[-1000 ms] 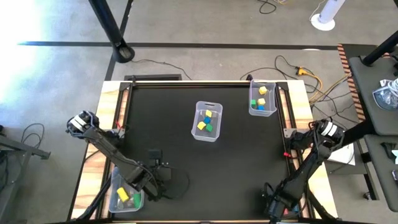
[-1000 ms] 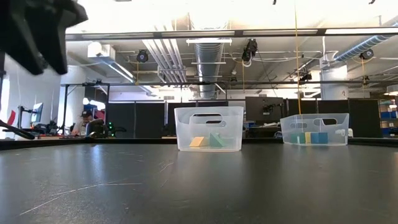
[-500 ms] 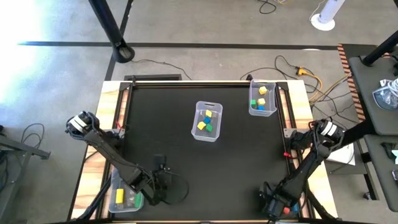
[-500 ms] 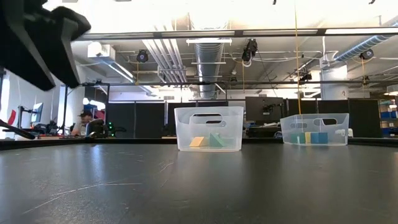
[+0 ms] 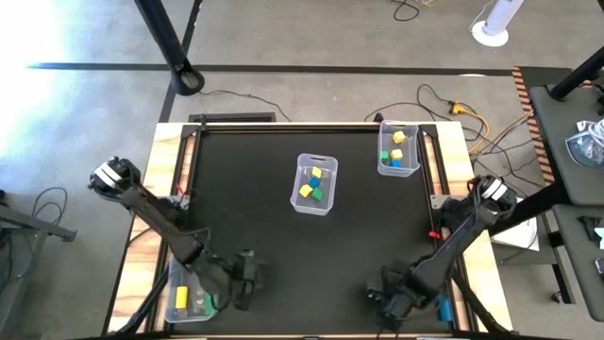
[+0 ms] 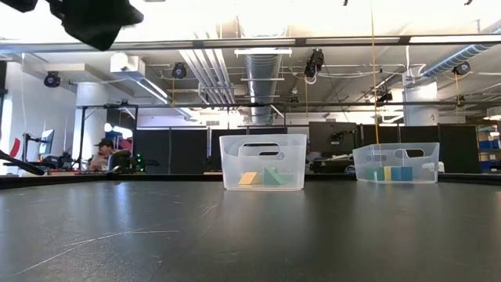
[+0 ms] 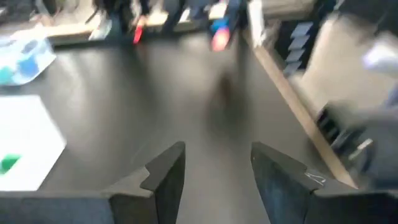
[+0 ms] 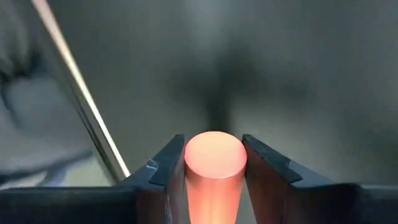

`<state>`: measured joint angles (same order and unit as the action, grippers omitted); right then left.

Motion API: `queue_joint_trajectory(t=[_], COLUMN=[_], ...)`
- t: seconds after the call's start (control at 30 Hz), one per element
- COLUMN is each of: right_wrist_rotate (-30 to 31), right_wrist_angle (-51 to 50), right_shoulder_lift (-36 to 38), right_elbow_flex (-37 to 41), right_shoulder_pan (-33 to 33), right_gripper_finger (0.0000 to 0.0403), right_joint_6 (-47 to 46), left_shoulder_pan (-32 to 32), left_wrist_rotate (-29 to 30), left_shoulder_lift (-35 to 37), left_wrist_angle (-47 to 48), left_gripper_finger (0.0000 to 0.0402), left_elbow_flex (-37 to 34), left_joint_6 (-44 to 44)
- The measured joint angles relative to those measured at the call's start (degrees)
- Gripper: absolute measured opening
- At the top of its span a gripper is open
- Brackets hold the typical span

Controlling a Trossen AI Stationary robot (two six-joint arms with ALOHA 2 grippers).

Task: Sort blocks by size
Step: Put the red cylindrical block into the bottom transparent bin

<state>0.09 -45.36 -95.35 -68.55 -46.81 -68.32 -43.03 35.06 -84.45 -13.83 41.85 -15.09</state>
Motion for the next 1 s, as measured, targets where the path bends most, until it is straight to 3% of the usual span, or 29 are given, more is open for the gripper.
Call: queue_joint_trajectory(t=[0.17, 0.27, 0.37, 0.5, 0.57, 0.67, 1.0], right_wrist_rotate=[22.00, 32.68, 38.43, 38.99, 38.93, 39.06, 39.04], right_wrist_angle=[8.38, 21.99, 38.15, 56.63, 60.19, 61.03, 62.61], right_shoulder_lift=[0.04, 0.07, -0.43, -2.96, -3.70, -4.04, -4.04], right_elbow_flex=[-5.75, -6.30, -6.08, -5.99, -5.91, -5.90, -5.90], right_shoulder_pan=[2.49, 3.10, 4.02, 5.93, 6.87, 8.36, 9.90], right_gripper_finger=[0.0124, 0.0124, 0.0125, 0.0125, 0.0124, 0.0125, 0.0124], right_joint_6=[22.43, 39.16, 54.89, 70.89, 74.32, 73.68, 70.48], left_shoulder_pan=[0.38, 1.18, 2.74, 4.19, 4.15, 4.08, 6.80], left_wrist_rotate=[-1.96, -2.05, -3.00, -1.93, -2.69, -3.68, -4.56], left_shoulder_lift=[1.58, 0.60, -1.52, -4.96, -6.27, -7.62, -13.47], left_wrist_angle=[-16.88, -25.35, -28.15, -31.13, -33.55, -36.68, -34.53], left_gripper_finger=[0.0169, 0.0176, 0.0198, 0.0237, 0.0252, 0.0263, 0.0265], left_elbow_flex=[-7.72, -10.70, -11.20, -8.69, -7.15, -4.72, 3.62], left_joint_6=[1.86, 1.64, 0.10, 7.20, 12.40, 18.66, 24.72])
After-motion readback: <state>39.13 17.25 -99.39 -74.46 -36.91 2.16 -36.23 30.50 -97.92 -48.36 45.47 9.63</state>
